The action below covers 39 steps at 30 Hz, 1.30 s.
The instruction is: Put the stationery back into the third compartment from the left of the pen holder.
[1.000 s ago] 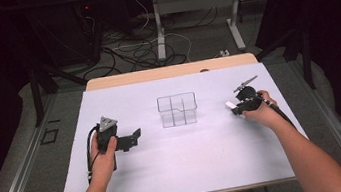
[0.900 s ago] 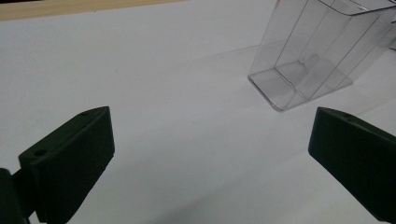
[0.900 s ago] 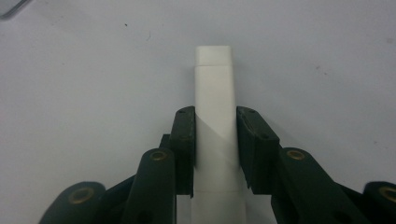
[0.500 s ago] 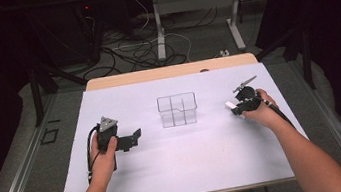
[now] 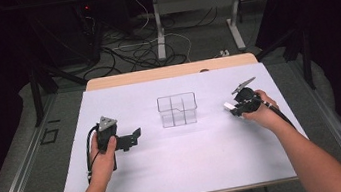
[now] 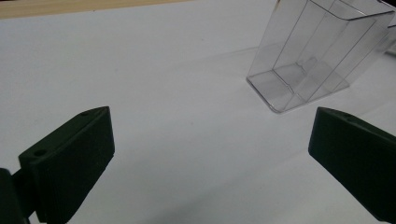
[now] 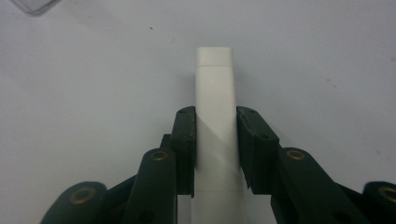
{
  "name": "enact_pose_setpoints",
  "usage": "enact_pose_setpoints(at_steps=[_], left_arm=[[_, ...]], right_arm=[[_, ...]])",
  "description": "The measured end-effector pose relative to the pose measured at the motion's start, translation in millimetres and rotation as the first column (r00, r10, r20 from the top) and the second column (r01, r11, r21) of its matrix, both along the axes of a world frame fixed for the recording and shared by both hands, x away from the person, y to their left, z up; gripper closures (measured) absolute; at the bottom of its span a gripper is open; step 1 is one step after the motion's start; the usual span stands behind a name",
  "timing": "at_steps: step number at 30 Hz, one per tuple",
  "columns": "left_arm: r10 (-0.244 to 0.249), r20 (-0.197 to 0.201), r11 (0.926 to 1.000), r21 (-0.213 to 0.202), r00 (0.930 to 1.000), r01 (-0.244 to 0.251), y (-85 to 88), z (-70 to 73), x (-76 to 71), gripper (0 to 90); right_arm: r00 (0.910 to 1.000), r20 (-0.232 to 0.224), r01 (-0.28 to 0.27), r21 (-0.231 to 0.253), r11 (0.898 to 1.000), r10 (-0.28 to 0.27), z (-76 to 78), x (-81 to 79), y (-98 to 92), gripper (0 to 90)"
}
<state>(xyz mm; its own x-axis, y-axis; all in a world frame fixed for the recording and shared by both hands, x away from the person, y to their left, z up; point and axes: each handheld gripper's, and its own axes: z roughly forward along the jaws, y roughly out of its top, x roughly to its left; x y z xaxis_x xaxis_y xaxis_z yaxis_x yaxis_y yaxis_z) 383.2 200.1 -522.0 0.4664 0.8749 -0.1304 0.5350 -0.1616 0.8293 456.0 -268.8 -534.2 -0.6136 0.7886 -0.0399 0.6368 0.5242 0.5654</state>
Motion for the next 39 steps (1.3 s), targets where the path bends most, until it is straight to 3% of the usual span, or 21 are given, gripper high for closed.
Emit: enact_pose_setpoints(at_steps=[1, 5, 10, 13, 15, 21, 22, 23, 24, 25, 27, 28, 29, 31, 32, 33, 36, 37, 38, 39], left_arm=[[0.000, 0.000, 1.0000, 0.000, 1.0000, 0.000, 0.0, 0.0, 0.0, 0.3], [-0.005, -0.007, 1.0000, -0.005, 1.0000, 0.005, -0.8, 2.3, -0.7, 0.3], [-0.012, 0.005, 0.9999, 0.004, 0.9999, 0.012, -3.0, 6.1, -3.2, 0.2], [-0.009, 0.004, 0.9999, -0.014, 1.0000, 0.009, -6.2, 8.8, -4.5, 0.2], [-0.008, 0.002, 0.9997, -0.021, 1.0000, 0.008, -7.6, 9.8, -5.0, 0.2], [-0.026, 0.000, 0.9992, -0.029, 0.9997, 0.026, -16.7, 15.7, -7.8, 0.2], [-0.031, 0.000, 0.9989, -0.035, 0.9995, 0.031, -19.2, 15.8, -8.5, 0.2], [-0.061, -0.010, 0.9979, -0.023, 0.9981, 0.061, -23.1, 16.7, -10.6, 0.2], [-0.061, -0.010, 0.9979, -0.023, 0.9981, 0.061, -23.1, 16.7, -10.6, 0.2], [-0.073, -0.004, 0.9972, -0.018, 0.9973, 0.073, -25.8, 16.4, -11.9, 0.2], [-0.092, 0.000, 0.9957, -0.008, 0.9957, 0.092, -30.7, 16.7, -15.1, 0.2], [-0.104, 0.002, 0.9946, 0.001, 0.9946, 0.104, -32.4, 17.1, -16.5, 0.2], [-0.108, 0.003, 0.9941, -0.006, 0.9941, 0.108, -34.6, 17.2, -18.1, 0.2], [-0.119, 0.006, 0.9928, -0.014, 0.9929, 0.119, -36.8, 17.8, -20.3, 0.4], [-0.130, 0.005, 0.9914, -0.011, 0.9915, 0.130, -37.1, 18.5, -20.9, 0.4], [-0.138, -0.001, 0.9904, -0.010, 0.9904, 0.138, -37.6, 19.4, -21.5, 0.8], [-0.147, 0.004, 0.9889, -0.018, 0.9891, 0.147, -40.6, 19.5, -22.5, 2.6], [-0.153, 0.003, 0.9881, -0.015, 0.9882, 0.153, -41.4, 19.5, -22.8, 3.3], [-0.158, -0.001, 0.9874, -0.014, 0.9875, 0.158, -42.1, 19.3, -23.2, 3.3], [-0.164, -0.002, 0.9864, -0.013, 0.9865, 0.164, -42.6, 19.1, -23.3, 4.2]], right_arm=[[1.0000, 0.004, 0.005, 0.001, 1.000, -0.005, 1.9, -2.6, 3.0, 69.3], [0.9972, 0.046, -0.059, 0.007, 0.998, 0.059, 9.4, -13.3, 11.5, 69.2], [0.9877, 0.083, -0.134, 0.009, 0.991, 0.133, 17.4, -28.7, 26.2, 69.2], [0.9766, 0.113, -0.185, 0.012, 0.983, 0.183, 21.0, -37.6, 37.1, 69.2], [0.9706, 0.103, -0.218, -0.010, 0.976, 0.218, 25.9, -44.0, 44.6, 69.2], [0.9379, 0.152, -0.310, -0.037, 0.950, 0.312, 34.3, -61.8, 69.3, 69.2], [0.9379, 0.152, -0.310, -0.037, 0.950, 0.312, 34.3, -61.8, 69.3, 69.2], [0.9221, 0.167, -0.345, -0.054, 0.937, 0.349, 37.3, -68.6, 78.7, 69.2], [0.9129, 0.174, -0.364, -0.060, 0.929, 0.369, 38.0, -70.0, 81.3, 69.2], [0.9085, 0.178, -0.373, -0.062, 0.926, 0.378, 39.0, -73.1, 85.3, 69.2], [0.8902, 0.205, -0.395, -0.098, 0.913, 0.407, 40.3, -77.5, 92.4, 69.2], [0.8902, 0.205, -0.395, -0.098, 0.913, 0.407, 40.3, -77.5, 92.4, 69.2], [0.8638, 0.222, -0.428, -0.150, 0.891, 0.452, 41.4, -81.4, 98.5, 69.2], [0.8489, 0.232, -0.445, -0.170, 0.879, 0.475, 41.7, -84.9, 104.7, 69.2], [0.8489, 0.232, -0.445, -0.170, 0.879, 0.475, 41.7, -84.9, 104.7, 69.2], [0.8312, 0.241, -0.464, -0.197, 0.864, 0.501, 41.7, -88.1, 111.3, 69.2], [0.7973, 0.257, -0.489, -0.257, 0.834, 0.546, 40.6, -92.3, 121.9, 69.2], [0.7868, 0.253, -0.501, -0.270, 0.822, 0.563, 40.6, -93.4, 125.3, 69.2], [0.7868, 0.253, -0.501, -0.270, 0.822, 0.563, 40.6, -93.4, 125.3, 69.2], [0.7705, 0.253, -0.514, -0.296, 0.805, 0.585, 38.7, -95.7, 132.1, 69.2]])
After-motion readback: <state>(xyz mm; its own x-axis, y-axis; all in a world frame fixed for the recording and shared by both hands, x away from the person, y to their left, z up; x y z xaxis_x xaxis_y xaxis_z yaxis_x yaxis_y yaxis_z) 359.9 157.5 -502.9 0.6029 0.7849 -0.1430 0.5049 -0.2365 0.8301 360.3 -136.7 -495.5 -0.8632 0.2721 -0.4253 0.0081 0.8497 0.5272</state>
